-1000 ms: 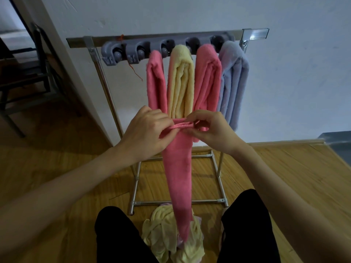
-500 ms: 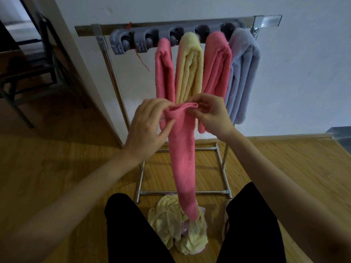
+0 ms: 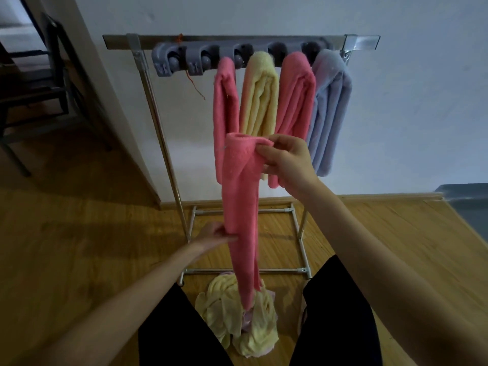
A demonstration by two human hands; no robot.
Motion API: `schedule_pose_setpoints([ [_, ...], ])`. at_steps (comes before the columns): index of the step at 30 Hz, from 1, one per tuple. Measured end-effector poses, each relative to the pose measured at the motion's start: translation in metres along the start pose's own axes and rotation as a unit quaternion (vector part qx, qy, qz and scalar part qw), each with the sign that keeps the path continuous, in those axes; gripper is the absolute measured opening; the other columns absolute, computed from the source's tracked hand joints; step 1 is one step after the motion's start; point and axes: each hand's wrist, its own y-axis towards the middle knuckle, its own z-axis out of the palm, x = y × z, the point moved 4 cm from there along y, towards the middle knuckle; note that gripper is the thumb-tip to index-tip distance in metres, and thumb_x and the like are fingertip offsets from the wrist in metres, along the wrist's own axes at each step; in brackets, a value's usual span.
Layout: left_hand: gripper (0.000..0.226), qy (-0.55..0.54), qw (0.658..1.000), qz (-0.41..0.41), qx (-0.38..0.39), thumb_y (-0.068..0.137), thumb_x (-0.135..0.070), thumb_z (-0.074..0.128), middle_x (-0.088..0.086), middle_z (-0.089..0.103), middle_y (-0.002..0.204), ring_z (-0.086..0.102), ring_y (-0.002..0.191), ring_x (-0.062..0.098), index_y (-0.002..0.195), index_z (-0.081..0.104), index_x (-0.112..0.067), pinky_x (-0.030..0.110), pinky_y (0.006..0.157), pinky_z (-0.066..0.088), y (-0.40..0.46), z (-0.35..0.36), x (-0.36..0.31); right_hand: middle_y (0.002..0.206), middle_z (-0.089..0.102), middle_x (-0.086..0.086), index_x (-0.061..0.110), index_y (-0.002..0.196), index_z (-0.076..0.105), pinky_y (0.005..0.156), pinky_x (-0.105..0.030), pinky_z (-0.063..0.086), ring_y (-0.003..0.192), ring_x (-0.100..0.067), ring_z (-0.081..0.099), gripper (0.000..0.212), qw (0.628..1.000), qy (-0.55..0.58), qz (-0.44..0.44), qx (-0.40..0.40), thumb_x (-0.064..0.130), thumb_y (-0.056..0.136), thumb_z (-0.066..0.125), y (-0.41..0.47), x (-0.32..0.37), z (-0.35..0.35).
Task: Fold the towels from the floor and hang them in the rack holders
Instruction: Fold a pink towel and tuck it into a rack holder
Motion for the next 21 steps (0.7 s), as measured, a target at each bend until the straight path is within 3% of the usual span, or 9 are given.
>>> schedule_pose_setpoints([
  [2, 0.032, -0.019, 0.999, -0.02, 0.035, 0.082, -0.022, 0.073, 0.005, 0.072, 0.106, 0.067, 0.1, 0.019, 0.11, 0.068, -0.008, 0.03, 0.088, 0.055, 0.008, 0.01, 0.01, 0.053, 0.056, 0.0, -0.003, 0.085, 0.059, 0.041, -0.022, 0.046, 0.041, -0.008, 0.051, 0.003, 0.995, 0.092, -0.011, -0.049, -0.005, 0.088, 0.058, 0.001, 0.008, -0.009],
  [5, 0.031, -0.034, 0.997, -0.037, 0.062, 0.088, -0.022, 0.067, 0.009, 0.07, 0.11, 0.065, 0.105, 0.022, 0.114, 0.066, -0.005, 0.034, 0.093, 0.052, 0.013, 0.018, 0.016, 0.039, 0.044, 0.006, 0.006, 0.064, 0.05, 0.035, -0.016, 0.037, 0.033, -0.005, 0.043, 0.027, 0.954, 0.225, -0.003, -0.196, -0.007, 0.087, 0.055, 0.006, 0.009, -0.039],
  [7, 0.032, -0.065, 0.996, -0.057, 0.038, 0.087, -0.026, 0.067, 0.006, 0.069, 0.11, 0.064, 0.106, 0.021, 0.114, 0.065, -0.01, 0.032, 0.091, 0.052, 0.015, 0.019, 0.017, 0.038, 0.044, 0.004, 0.007, 0.058, 0.047, 0.038, -0.017, 0.041, 0.034, -0.007, 0.045, 0.031, 0.927, 0.236, 0.012, -0.29, -0.007, 0.084, 0.055, 0.006, 0.0, -0.064],
  [10, 0.04, -0.076, 0.996, -0.049, 0.018, 0.082, -0.036, 0.067, -0.002, 0.068, 0.112, 0.063, 0.106, 0.016, 0.117, 0.063, -0.017, 0.026, 0.087, 0.051, 0.017, 0.016, 0.011, 0.059, 0.053, -0.006, 0.002, 0.069, 0.051, 0.045, -0.018, 0.048, 0.051, -0.013, 0.056, 0.017, 0.903, 0.213, 0.066, -0.367, -0.008, 0.083, 0.054, 0.002, -0.035, -0.091],
  [13, 0.023, -0.073, 0.997, 0.007, -0.011, 0.08, -0.04, 0.066, -0.009, 0.069, 0.106, 0.062, 0.108, 0.017, 0.102, 0.067, -0.032, 0.027, 0.087, 0.05, 0.017, 0.004, -0.013, 0.078, 0.055, -0.013, -0.003, 0.095, 0.054, 0.04, -0.017, 0.046, 0.062, -0.018, 0.057, 0.013, 0.891, 0.19, 0.125, -0.393, -0.009, 0.084, 0.052, -0.004, -0.086, -0.105],
  [15, 0.012, -0.074, 0.995, 0.054, -0.035, 0.085, -0.029, 0.066, -0.009, 0.069, 0.104, 0.061, 0.105, 0.015, 0.096, 0.068, -0.033, 0.03, 0.09, 0.048, 0.015, -0.004, -0.039, 0.087, 0.059, -0.016, -0.005, 0.1, 0.054, 0.044, -0.018, 0.049, 0.07, -0.021, 0.06, 0.016, 0.894, 0.128, 0.167, -0.395, -0.007, 0.084, 0.052, -0.011, -0.119, -0.109],
  [17, 0.009, -0.056, 0.992, 0.101, -0.044, 0.086, -0.023, 0.067, -0.004, 0.071, 0.098, 0.063, 0.096, 0.011, 0.092, 0.072, -0.026, 0.028, 0.088, 0.047, 0.011, -0.011, -0.067, 0.098, 0.063, -0.019, -0.008, 0.107, 0.055, 0.06, -0.027, 0.057, 0.086, -0.027, 0.065, 0.022, 0.908, 0.04, 0.224, -0.353, -0.003, 0.086, 0.055, -0.018, -0.15, -0.107],
  [18, 0.008, -0.039, 0.991, 0.122, -0.038, 0.086, -0.022, 0.067, 0.002, 0.071, 0.095, 0.063, 0.091, 0.01, 0.091, 0.073, -0.02, 0.028, 0.084, 0.047, 0.008, -0.015, -0.082, 0.101, 0.064, -0.021, -0.008, 0.108, 0.056, 0.063, -0.03, 0.057, 0.087, -0.028, 0.066, 0.021, 0.918, -0.003, 0.246, -0.312, 0.001, 0.088, 0.057, -0.021, -0.163, -0.104],
  [21, 0.015, 0.034, 0.985, 0.168, 0.023, 0.086, -0.017, 0.068, 0.01, 0.064, 0.079, 0.059, 0.077, 0.014, 0.08, 0.071, -0.004, 0.023, 0.07, 0.045, -0.006, -0.022, -0.128, 0.093, 0.063, -0.023, -0.005, 0.098, 0.058, 0.054, -0.028, 0.056, 0.068, -0.022, 0.064, 0.016, 0.943, -0.142, 0.278, -0.112, 0.01, 0.092, 0.058, -0.031, -0.181, -0.089],
])
